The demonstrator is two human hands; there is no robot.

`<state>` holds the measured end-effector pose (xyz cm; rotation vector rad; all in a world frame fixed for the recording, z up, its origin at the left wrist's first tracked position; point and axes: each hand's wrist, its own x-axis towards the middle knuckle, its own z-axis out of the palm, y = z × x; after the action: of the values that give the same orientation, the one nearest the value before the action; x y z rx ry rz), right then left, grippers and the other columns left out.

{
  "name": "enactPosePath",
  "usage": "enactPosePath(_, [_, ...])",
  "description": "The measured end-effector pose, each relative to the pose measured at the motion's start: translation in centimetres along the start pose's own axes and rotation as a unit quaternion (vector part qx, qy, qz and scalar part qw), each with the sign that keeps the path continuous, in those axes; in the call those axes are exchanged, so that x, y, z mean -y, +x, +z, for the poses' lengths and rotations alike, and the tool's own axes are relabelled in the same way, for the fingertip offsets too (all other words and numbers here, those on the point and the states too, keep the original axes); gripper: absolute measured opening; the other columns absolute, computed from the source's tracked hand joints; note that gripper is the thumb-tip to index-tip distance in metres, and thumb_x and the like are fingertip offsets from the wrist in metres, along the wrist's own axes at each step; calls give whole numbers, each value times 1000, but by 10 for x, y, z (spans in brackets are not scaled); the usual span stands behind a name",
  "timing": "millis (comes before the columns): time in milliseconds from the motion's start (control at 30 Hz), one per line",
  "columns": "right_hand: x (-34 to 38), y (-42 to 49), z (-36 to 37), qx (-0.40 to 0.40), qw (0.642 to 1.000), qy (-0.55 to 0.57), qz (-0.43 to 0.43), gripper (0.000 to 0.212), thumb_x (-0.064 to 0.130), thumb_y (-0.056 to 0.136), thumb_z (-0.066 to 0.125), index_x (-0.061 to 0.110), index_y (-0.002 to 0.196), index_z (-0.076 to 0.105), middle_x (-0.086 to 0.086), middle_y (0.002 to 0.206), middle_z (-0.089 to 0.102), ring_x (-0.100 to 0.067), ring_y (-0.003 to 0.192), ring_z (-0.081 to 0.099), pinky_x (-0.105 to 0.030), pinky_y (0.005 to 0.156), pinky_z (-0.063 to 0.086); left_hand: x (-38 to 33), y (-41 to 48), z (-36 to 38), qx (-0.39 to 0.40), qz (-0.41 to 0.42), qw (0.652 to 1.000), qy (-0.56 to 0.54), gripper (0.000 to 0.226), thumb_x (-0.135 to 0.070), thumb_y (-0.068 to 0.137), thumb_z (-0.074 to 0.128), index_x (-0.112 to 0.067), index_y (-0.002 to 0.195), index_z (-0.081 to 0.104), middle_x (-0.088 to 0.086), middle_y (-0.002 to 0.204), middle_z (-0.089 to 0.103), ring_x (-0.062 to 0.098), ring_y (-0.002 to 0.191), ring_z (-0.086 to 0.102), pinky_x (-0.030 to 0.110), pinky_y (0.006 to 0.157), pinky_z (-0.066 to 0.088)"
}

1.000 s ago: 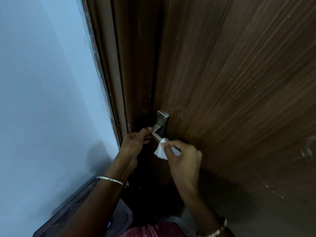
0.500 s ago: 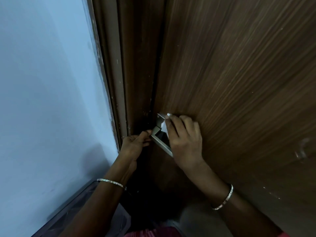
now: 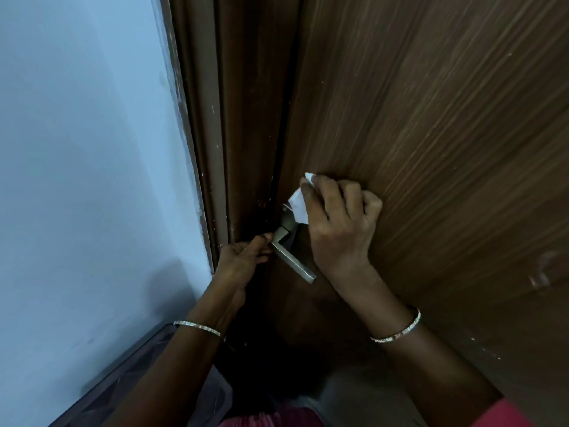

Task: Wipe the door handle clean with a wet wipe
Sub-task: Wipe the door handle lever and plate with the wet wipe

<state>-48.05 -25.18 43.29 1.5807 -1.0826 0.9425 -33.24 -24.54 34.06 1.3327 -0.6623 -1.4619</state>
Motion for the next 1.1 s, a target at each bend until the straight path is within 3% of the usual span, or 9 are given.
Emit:
enactPosePath(133, [-10, -37, -25, 55, 998, 20, 19, 13, 14, 96, 68, 15, 100, 80, 2, 108, 78, -14, 91, 64, -35, 77, 40, 2, 2, -1, 10, 2, 1000, 11, 23, -33, 82, 76, -21, 63, 80, -1, 74, 78, 14, 81, 73, 25, 74, 55])
enactPosePath(333, [13, -68, -34, 182, 979, 48, 81, 28, 0, 101, 54, -2, 126, 66, -16, 126, 69, -22, 105, 61, -32, 72, 49, 3, 2, -1, 18, 8, 1000, 18, 22, -31, 84, 74, -18, 68, 81, 1, 76, 78, 18, 85, 72, 29, 81, 56])
enactPosePath(433, [27, -46, -17, 201, 972, 88, 88, 28, -2, 94, 64, -6, 121, 68, -20, 121, 70, -25, 98, 70, -32, 76, 58, 1, 1, 1, 15, 8, 1000, 16, 23, -30, 85, 73, -16, 68, 81, 3, 75, 78, 18, 83, 72, 29, 79, 55])
enactPosePath(600, [48, -13, -3, 301, 946, 108, 50, 23, 2, 86, 72, -2, 109, 72, -16, 118, 69, -25, 97, 67, -31, 81, 59, 0, -4, 1, 27, 3, 1000, 2, 35, -29, 90, 66, -15, 61, 79, 8, 74, 78, 19, 72, 74, 33, 76, 58])
enactPosePath(767, [38, -22, -18, 324, 937, 107, 79, 30, 0, 82, 73, -3, 112, 72, -15, 110, 72, -25, 92, 68, -34, 80, 60, -1, -3, 3, 13, 4, 1000, -2, 24, -26, 88, 70, -7, 76, 78, 14, 85, 77, 29, 91, 71, 41, 89, 55])
enactPosePath(933, [37, -22, -21, 358, 925, 101, 83, 35, 0, 79, 77, -4, 113, 71, -15, 108, 71, -26, 94, 68, -33, 83, 60, -1, -5, 4, 16, 3, 1000, -7, 32, -29, 88, 71, 3, 91, 77, 20, 95, 76, 35, 101, 70, 47, 97, 54])
enactPosePath(1100, [52, 3, -3, 397, 907, 125, 57, 27, 2, 85, 73, 2, 112, 71, -15, 112, 70, -26, 104, 65, -34, 87, 58, -2, -7, 5, 15, 4, 1000, -25, 27, -23, 92, 64, -6, 77, 77, 21, 89, 75, 36, 94, 69, 48, 94, 54])
